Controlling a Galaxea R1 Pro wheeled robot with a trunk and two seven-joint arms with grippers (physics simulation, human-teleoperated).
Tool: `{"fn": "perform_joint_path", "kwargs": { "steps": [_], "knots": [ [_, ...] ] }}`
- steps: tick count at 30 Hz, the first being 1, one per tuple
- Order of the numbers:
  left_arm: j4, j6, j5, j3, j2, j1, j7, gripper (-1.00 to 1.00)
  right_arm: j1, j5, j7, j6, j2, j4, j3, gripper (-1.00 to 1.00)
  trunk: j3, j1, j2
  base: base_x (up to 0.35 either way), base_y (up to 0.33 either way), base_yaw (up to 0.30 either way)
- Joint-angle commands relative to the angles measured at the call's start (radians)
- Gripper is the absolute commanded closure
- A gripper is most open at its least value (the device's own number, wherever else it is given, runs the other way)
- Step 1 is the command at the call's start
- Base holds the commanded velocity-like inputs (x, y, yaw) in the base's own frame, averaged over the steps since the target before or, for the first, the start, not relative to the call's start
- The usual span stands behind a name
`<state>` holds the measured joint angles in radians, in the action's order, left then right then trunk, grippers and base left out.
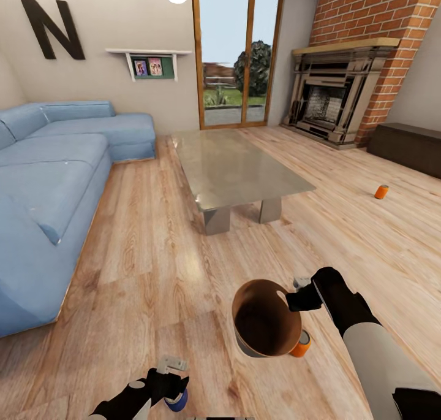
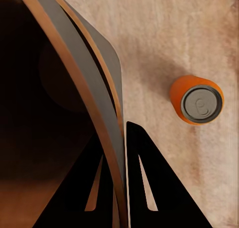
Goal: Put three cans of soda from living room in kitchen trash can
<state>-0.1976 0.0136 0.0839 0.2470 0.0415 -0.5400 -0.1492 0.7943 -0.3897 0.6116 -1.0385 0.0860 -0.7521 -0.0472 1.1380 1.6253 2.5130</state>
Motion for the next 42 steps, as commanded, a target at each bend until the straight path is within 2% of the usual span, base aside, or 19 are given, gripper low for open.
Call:
{"fn": "perform_joint_path", "kwargs": {
  "steps": [1,38,42],
  "knots": [
    [0.0,0.0,0.0,0.0,0.0,0.0,0.0,-1.0,0.0,0.032,0.007,-0.009,0.0,0.0,-0.001,1.0,0.0,0.0,0.0,0.0,0.0,0.0],
    [0.0,0.0,0.0,0.0,-0.001,0.0,0.0,-1.0,0.003,0.036,0.011,-0.009,-0.002,-0.008,-0.002,1.0,0.0,0.0,0.0,0.0,0.0,0.0],
    [0.0,0.0,0.0,0.0,-0.001,0.0,-0.001,-1.0,0.004,0.036,0.03,-0.009,-0.002,-0.013,-0.002,1.0,0.0,0.0,0.0,0.0,0.0,0.0]
  ]
}}
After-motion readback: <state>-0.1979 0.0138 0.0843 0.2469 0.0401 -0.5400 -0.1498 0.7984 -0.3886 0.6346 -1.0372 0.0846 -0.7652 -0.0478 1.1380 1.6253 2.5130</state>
